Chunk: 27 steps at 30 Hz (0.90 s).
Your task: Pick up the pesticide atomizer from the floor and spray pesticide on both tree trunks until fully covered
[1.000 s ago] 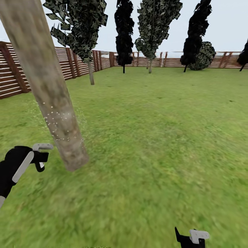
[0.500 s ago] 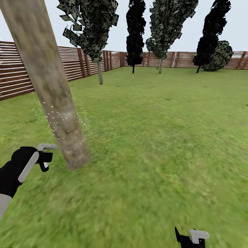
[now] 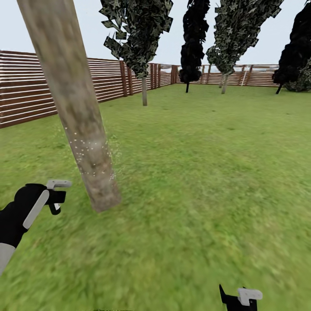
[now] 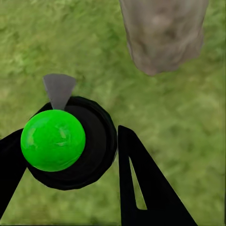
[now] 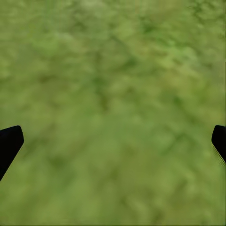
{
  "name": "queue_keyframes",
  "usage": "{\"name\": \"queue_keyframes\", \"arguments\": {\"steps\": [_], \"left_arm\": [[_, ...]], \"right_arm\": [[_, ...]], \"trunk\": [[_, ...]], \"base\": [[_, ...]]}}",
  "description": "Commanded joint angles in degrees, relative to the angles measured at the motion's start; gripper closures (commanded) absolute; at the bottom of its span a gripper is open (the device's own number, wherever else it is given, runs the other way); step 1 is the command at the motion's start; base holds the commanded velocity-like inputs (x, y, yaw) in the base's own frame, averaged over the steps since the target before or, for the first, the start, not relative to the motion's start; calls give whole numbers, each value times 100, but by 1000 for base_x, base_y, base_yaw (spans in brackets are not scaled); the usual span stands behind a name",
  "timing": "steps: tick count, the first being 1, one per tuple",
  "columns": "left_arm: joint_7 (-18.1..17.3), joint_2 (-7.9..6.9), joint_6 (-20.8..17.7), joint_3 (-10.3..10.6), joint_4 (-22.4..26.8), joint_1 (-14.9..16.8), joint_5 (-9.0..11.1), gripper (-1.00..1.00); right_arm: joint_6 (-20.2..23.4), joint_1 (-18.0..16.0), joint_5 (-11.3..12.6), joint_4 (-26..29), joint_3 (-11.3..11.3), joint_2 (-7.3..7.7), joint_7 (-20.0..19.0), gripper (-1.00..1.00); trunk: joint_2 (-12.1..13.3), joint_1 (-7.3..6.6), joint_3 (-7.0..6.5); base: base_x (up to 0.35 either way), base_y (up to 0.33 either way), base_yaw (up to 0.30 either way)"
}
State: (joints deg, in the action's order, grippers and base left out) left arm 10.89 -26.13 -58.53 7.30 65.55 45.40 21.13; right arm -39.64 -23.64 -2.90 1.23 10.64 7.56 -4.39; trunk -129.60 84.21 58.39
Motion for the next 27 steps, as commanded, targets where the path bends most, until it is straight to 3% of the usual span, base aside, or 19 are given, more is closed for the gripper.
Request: {"name": "queue_keyframes", "arguments": {"steps": [1,8,13,27], "left_arm": [[1,1,-1,0,1,-2,-8,100],[1,101,7,-17,2,-1,-18,100],[214,189,8,-18,2,-1,-13,100],[221,196,6,-18,-6,-1,-13,100]], "right_arm": [[0,0,0,0,0,0,0,-100],[0,0,0,0,0,0,0,-100],[0,0,0,0,0,0,0,-100],[0,0,0,0,0,0,0,-100]], "trunk": [[0,0,0],[0,0,0],[0,0,0],[0,0,0]], "base": [[9,-268,277],[2,-270,277],[71,-270,276],[83,-270,234]]}}
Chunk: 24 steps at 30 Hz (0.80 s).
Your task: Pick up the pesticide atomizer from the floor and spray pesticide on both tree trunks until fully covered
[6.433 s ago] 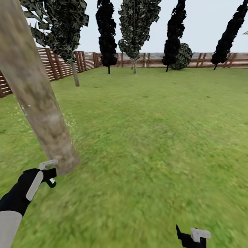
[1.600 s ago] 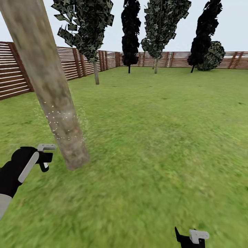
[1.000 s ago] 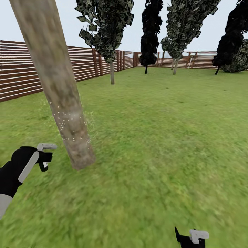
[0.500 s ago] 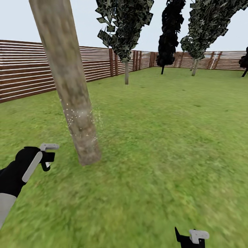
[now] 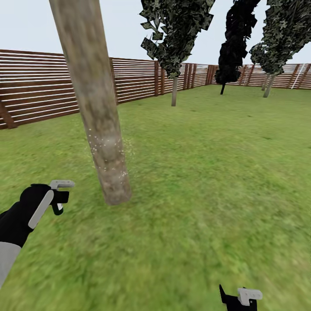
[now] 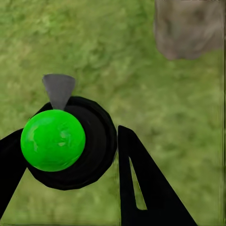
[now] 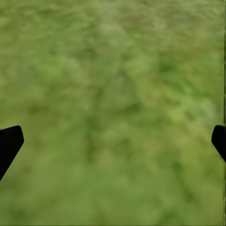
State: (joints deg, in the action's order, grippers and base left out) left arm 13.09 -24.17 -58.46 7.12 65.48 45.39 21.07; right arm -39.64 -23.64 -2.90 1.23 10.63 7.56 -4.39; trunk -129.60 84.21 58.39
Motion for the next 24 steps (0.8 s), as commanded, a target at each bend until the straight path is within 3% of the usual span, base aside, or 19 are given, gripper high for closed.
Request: {"name": "queue_keyframes", "arguments": {"steps": [1,5,6,7,8,12,14,17,24], "left_arm": [[1,0,-1,0,-5,0,-6,100],[7,23,22,11,-272,-9,24,100],[6,319,237,16,-895,-12,2,100],[3,457,533,32,-1277,-12,-36,100],[-3,553,1126,44,-1800,-38,-46,100],[-1,700,2542,49,-2678,-286,-6,100],[2,732,2665,45,-2649,-337,0,100],[30,948,2707,37,-2623,-356,-68,100],[10,938,2708,1,-2618,-380,-76,100]], "right_arm": [[0,0,0,0,0,0,0,-100],[0,0,0,0,1,0,0,-100],[0,0,0,0,1,0,0,-100],[0,0,0,0,1,-12,0,-100],[0,0,0,0,1,-44,0,-100],[0,0,0,0,1,-94,0,-100],[0,0,0,0,1,-96,4,-100],[0,0,3,0,1,-97,8,-100],[0,0,0,0,1,-97,9,-100]], "trunk": [[0,0,0],[0,0,0],[0,0,0],[0,0,0],[0,0,0],[0,0,0],[0,0,0],[0,0,0],[0,0,0]], "base": [[82,-271,7],[83,-271,2],[108,-270,0],[121,-271,0],[131,-271,96],[138,-270,223],[138,-267,274],[130,-266,277],[93,-266,278]]}}
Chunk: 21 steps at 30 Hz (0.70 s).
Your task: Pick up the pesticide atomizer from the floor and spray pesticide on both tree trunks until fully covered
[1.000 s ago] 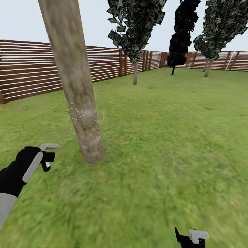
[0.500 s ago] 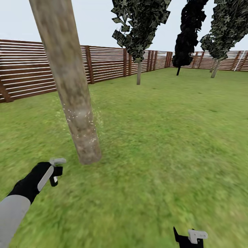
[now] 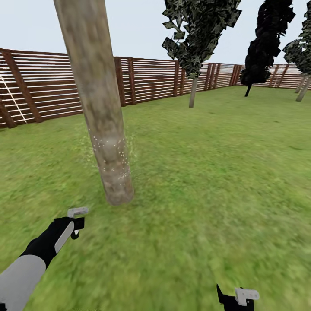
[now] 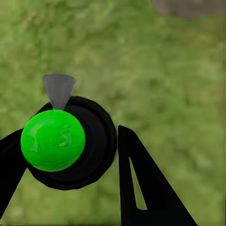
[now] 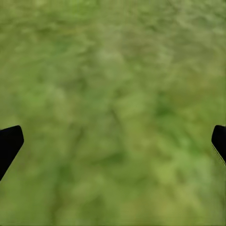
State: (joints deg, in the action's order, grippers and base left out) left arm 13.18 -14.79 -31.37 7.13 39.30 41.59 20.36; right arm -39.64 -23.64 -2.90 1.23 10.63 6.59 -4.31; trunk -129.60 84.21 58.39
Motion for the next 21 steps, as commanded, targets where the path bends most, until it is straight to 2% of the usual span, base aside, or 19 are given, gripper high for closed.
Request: {"name": "queue_keyframes", "arguments": {"steps": [1,21], "left_arm": [[5,1,-1,-1,-1,-1,-6,100],[9,12,-1,7,-34,-2,-9,100]], "right_arm": [[0,0,0,0,0,0,0,-100],[0,0,6,0,0,0,0,-100]], "trunk": [[0,0,0],[0,0,0]], "base": [[87,-266,278],[166,-251,278]]}}
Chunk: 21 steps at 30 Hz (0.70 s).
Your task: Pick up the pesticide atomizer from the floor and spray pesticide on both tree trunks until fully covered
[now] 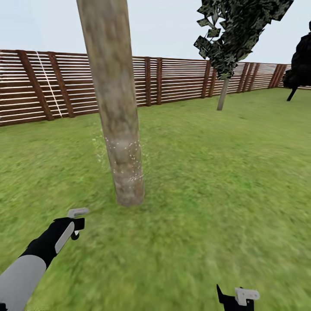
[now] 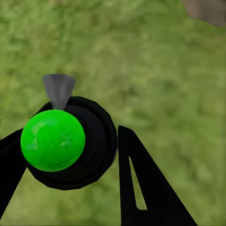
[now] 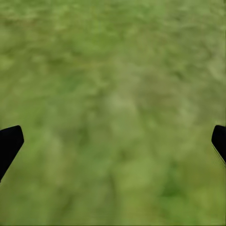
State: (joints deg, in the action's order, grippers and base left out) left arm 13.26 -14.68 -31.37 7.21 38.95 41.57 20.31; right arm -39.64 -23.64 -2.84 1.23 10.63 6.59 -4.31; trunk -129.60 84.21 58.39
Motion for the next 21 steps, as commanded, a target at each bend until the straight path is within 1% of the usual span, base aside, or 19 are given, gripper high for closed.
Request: {"name": "queue_keyframes", "arguments": {"steps": [1,7,18,21], "left_arm": [[1,0,0,0,-1,0,-3,100],[1,10,0,0,-11,0,-7,100],[1,40,0,0,-28,0,-1,100],[4,63,4,8,-41,0,50,100]], "right_arm": [[0,0,-2,0,0,0,0,-100],[0,0,2,1,0,0,0,-100],[0,0,8,9,0,10,1,-100],[0,0,10,9,0,2,8,-100]], "trunk": [[0,0,0],[0,0,0],[0,0,0],[0,0,0]], "base": [[185,-236,278],[162,-244,257],[106,-278,14],[95,-284,212]]}}
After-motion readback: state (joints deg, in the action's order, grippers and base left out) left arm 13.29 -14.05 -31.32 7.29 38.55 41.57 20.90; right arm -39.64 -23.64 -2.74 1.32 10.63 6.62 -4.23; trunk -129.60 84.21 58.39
